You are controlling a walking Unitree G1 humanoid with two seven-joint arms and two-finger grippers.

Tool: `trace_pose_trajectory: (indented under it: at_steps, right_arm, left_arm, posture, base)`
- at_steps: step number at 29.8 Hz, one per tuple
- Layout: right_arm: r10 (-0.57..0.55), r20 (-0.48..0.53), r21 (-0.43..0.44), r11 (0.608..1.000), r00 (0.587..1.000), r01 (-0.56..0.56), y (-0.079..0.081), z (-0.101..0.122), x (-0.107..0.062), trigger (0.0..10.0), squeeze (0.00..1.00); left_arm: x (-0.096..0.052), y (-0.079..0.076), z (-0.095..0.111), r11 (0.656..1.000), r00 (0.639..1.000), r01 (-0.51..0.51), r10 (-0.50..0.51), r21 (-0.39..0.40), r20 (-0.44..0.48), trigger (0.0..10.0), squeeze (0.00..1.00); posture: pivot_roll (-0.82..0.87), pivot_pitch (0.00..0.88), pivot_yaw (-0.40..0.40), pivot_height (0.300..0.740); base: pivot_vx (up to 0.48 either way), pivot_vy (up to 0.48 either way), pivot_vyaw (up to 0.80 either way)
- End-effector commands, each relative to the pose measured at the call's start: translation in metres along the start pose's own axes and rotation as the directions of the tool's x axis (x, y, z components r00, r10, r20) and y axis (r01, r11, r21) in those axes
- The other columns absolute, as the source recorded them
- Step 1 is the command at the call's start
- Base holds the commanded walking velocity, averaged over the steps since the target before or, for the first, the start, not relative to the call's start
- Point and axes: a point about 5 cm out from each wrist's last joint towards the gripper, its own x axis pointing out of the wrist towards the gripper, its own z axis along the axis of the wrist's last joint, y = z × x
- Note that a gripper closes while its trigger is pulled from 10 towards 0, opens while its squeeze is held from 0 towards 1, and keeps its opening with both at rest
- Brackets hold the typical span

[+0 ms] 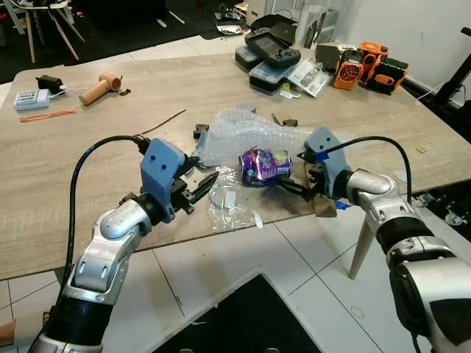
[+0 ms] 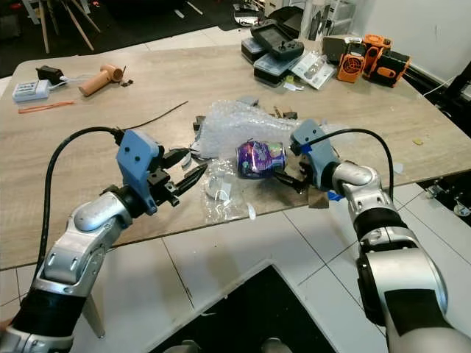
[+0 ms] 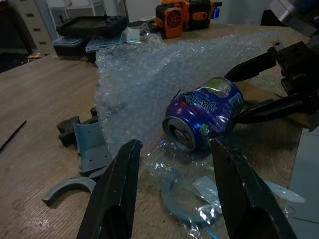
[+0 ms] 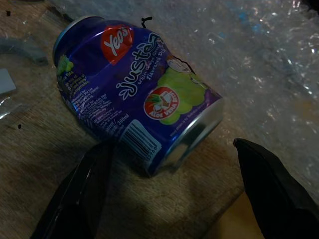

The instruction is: Picking trash to rubbish bin

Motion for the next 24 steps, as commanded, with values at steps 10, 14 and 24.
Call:
trace_pose_trajectory:
  at_steps: [10, 14, 24]
  right_arm:
    - [-0.028, 0.022, 0.065, 0.998, 0.999, 0.027, 0.003, -0.008, -0.001, 1.6, 0.00]
    - [-0.034, 0.022, 0.076, 0.997, 0.999, 0.032, 0.002, -0.008, -0.001, 0.6, 0.00]
    - [-0.032, 0.028, 0.080, 0.996, 0.999, 0.030, 0.002, -0.006, 0.000, 0.0, 0.00]
  left_arm:
    - [0.002, -0.022, 0.003, 0.988, 0.988, 0.151, -0.150, -0.023, 0.037, 10.0, 0.00]
    - [0.003, -0.023, 0.004, 0.990, 0.989, 0.141, -0.139, -0.032, 0.040, 10.0, 0.00]
    - [0.003, -0.022, 0.003, 0.990, 0.990, 0.138, -0.137, -0.036, 0.043, 10.0, 0.00]
  posture:
    - [-0.05, 0.163, -0.004, 0.740]
    - [-0.05, 0.163, -0.008, 0.740]
    - [-0.06, 0.155, -0.017, 0.740]
  base:
    - [0.000, 0.000, 0.00]
    - [0.000, 0.000, 0.00]
    - [0.000, 0.000, 0.00]
